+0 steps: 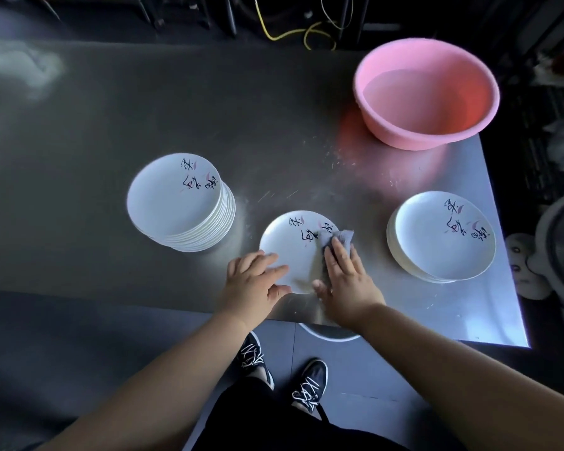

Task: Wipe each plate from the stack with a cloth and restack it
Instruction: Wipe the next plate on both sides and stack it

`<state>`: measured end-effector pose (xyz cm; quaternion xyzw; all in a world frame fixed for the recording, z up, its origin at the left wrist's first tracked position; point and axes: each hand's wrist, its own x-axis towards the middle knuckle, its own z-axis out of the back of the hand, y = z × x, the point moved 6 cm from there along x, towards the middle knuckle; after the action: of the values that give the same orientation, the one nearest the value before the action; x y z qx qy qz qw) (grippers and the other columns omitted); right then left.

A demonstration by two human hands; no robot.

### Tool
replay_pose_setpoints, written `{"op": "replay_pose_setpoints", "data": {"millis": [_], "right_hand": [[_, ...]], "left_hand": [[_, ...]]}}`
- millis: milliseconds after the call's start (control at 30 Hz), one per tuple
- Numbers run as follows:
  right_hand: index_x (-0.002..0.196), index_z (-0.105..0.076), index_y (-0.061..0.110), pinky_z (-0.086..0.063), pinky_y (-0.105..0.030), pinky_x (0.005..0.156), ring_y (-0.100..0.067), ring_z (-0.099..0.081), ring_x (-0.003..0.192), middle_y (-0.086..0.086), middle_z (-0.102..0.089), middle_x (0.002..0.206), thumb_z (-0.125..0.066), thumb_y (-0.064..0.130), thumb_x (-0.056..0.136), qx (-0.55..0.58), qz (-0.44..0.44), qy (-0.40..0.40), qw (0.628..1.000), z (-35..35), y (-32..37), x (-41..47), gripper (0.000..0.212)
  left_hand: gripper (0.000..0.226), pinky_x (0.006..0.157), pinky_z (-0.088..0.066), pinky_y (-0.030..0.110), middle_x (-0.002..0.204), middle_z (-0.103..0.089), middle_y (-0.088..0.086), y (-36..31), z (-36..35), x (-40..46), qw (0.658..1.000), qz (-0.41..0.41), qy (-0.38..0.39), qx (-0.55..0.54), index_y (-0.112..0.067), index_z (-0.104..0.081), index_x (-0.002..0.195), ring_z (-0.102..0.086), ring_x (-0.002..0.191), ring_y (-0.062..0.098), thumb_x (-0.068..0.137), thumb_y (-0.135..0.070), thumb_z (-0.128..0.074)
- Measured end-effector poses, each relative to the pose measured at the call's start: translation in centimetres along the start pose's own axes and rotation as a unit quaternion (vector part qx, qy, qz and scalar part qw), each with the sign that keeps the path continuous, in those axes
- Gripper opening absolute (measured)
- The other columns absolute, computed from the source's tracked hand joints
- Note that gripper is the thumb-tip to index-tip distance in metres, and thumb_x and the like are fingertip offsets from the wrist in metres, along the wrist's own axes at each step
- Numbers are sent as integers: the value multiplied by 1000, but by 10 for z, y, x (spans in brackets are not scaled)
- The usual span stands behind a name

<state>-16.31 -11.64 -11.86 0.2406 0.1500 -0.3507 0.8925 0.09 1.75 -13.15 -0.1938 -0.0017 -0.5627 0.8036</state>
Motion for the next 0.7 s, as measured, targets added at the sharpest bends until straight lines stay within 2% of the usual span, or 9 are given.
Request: {"op": "replay_pose_setpoints", "data": {"millis": [67,167,233,333,433,533,600,700], "right_hand": [[168,-1,15,-5,-40,132,-26,20,160,6,20,174,-13,73,94,7,-5,17,1000,-16,9,-23,95],[168,-1,19,-8,-41,132,-24,18,161,8,17,174,-20,71,95,18,0,38,999,-13,4,-29,91],[168,-8,23,-16,-44,131,-24,10,162,10,8,175,-33,65,102,2,33,18,999,4,-5,-13,82],[168,-13,32,-27,-46,127,-20,2,163,19,3,174,-42,59,104,-30,66,5,997,34,-22,13,75],[168,-9,29,-20,-43,129,-22,6,162,20,10,174,-37,63,103,-11,39,6,999,33,-24,17,79],[168,-2,13,-11,-45,131,-32,13,161,2,17,175,-11,75,91,-2,-21,16,1000,-1,-3,-10,99],[166,10,11,-9,-46,131,-34,22,159,0,27,171,-4,77,89,3,-37,50,998,-22,10,-32,102],[167,8,16,-12,-47,131,-31,22,159,5,25,172,-18,73,98,28,-34,47,998,-19,7,-28,93]], "left_hand": [[38,90,-39,41,117,-69,-10,-11,0,-2,1000,19,12,4,-36,-79,105,-58,113,22,76,-61,-81],[46,86,-38,41,103,-63,-12,-27,6,-1,999,-6,37,4,-33,-77,101,-61,103,22,75,-71,-73],[52,91,-34,41,116,-63,-15,-24,8,1,998,-19,57,8,-35,-75,109,-57,116,18,77,-75,-67],[47,102,-35,45,144,-58,-15,-6,4,2,997,-26,75,10,-38,-71,123,-48,138,14,84,-62,-60],[36,100,-34,40,140,-64,-12,-2,-3,3,997,-46,61,1,-36,-75,119,-51,133,15,84,-43,-75],[41,94,-33,37,131,-69,-12,-11,-5,2,998,-14,55,-23,-35,-78,111,-54,123,16,72,-41,-91],[40,94,-36,38,130,-69,-12,-15,-6,-3,998,-1,48,-33,-36,-78,110,-54,121,17,73,-44,-89],[33,93,-38,37,130,-68,-14,-17,-4,-8,999,7,28,-30,-38,-77,113,-56,118,18,82,-51,-71]]}}
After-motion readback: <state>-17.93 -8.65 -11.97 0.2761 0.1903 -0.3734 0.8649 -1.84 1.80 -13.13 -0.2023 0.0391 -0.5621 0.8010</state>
